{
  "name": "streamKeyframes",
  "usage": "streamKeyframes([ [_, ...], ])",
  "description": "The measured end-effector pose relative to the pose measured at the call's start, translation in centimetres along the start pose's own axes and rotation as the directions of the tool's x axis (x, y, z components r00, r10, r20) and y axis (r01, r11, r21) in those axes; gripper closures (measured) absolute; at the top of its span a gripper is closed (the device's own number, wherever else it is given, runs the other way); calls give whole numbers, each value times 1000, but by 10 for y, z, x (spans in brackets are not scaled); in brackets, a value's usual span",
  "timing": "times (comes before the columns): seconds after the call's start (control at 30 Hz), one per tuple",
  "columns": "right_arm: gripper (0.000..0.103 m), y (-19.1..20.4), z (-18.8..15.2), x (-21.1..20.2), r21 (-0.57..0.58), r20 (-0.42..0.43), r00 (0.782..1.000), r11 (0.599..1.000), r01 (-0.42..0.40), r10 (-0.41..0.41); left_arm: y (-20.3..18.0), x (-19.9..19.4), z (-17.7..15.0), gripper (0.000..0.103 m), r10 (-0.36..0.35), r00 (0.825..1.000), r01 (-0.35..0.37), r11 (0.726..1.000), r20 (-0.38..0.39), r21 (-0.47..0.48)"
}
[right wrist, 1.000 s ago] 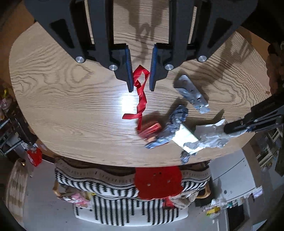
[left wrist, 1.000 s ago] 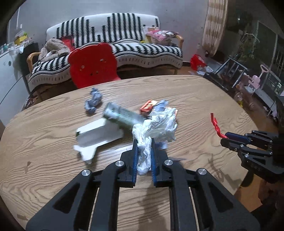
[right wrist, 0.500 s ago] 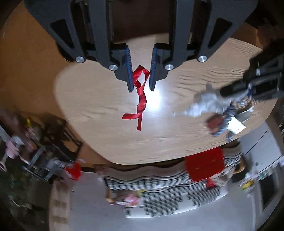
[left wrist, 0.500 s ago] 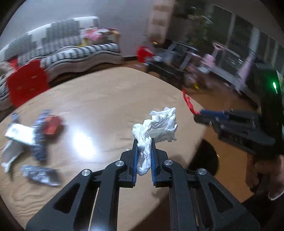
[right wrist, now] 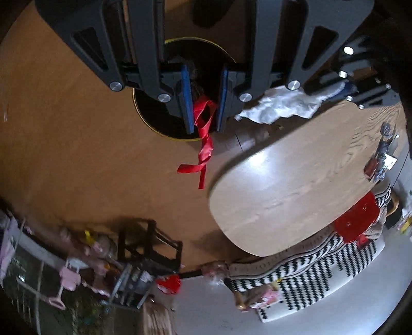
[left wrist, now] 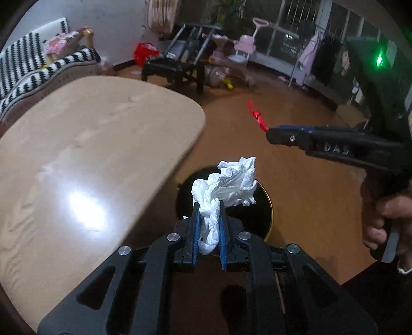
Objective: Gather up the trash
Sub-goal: 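Carry the tissue and red ribbon over the black bin and open both tools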
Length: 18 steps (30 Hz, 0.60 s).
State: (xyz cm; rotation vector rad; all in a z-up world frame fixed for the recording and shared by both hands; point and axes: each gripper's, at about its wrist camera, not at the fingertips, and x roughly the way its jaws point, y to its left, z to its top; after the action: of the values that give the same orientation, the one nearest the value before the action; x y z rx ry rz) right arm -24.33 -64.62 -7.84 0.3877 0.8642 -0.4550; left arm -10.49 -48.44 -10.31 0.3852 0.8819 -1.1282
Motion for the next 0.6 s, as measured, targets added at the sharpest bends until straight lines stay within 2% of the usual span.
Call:
streamKeyframes([
  [0.43,84,-8,3,7,24,-19,1000,1000,-1,2,-10,39,10,91,-36,998,35,999,-47,-5],
  [0.47,84,-9,3,9,29,-27,1000,1000,-1,2,-11,41,10,91,-39,998,39,999,-49,-2],
  [0.5,82,-11,3,11,37,-37,999,999,2,-1,-12,45,11,84,-34,998,34,999,-55,3],
  [0.53,62,-13,3,12,44,-41,999,999,6,-5,-12,46,9,66,-32,998,32,999,-61,4],
  [0.57,27,-15,3,11,54,-29,999,998,18,-16,-12,46,7,54,-35,997,35,999,-62,2],
  [0.6,18,-15,3,8,58,-2,1000,998,29,-29,-11,46,6,35,-35,998,35,999,-54,-6],
])
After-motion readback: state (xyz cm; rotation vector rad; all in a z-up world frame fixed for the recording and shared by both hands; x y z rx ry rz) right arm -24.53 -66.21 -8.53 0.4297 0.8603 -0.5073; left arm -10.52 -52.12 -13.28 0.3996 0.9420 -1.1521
